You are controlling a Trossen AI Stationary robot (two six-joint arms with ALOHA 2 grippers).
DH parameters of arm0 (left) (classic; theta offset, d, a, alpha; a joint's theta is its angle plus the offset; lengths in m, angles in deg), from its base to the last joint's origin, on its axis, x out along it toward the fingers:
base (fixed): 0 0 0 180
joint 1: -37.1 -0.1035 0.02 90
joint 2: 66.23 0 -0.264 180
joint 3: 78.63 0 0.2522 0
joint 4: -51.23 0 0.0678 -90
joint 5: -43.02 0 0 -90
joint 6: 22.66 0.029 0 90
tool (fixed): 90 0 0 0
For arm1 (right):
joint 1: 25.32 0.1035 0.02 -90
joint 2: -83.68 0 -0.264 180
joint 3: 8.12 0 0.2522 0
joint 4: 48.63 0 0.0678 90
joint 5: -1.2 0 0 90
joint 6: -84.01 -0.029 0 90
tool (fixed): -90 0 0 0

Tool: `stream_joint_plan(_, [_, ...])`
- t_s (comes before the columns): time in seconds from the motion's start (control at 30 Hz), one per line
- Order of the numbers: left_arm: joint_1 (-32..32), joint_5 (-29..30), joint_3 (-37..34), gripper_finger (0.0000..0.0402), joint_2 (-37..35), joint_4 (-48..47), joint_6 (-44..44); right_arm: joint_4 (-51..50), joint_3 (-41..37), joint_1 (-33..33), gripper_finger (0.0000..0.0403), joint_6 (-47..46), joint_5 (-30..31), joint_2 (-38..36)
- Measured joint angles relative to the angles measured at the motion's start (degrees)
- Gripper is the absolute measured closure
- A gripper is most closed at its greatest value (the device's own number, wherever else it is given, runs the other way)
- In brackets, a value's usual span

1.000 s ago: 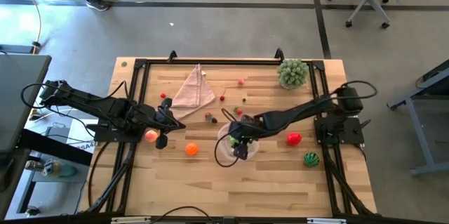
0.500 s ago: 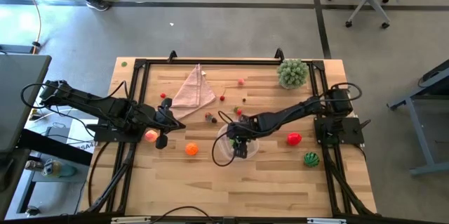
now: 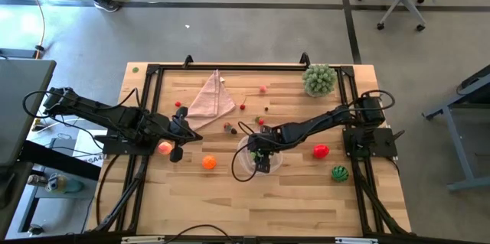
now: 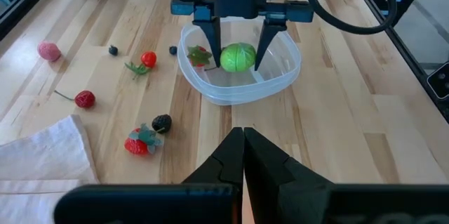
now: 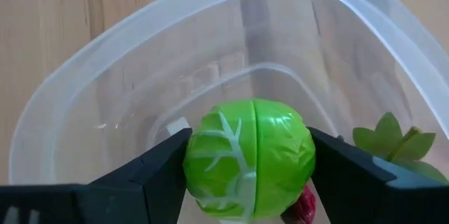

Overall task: Pick and placing Produce into tupperware
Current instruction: Put the cabbage into the transparent bin

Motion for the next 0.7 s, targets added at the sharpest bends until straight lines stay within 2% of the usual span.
stream_joint_plan(0.4, [0.0, -0.01, 0.0, 0.0401, 0.01, 0.0, 0.0, 0.0, 0.0, 0.14, 0.0141, 0.37, 0.54, -0.02])
stream_joint_plan(0.7, [0.0, 0.01, 0.0, 0.0401, 0.01, 0.0, 0.0, 0.24, 0.0, 0.16, 0.0141, 0.64, 3.37, -0.07])
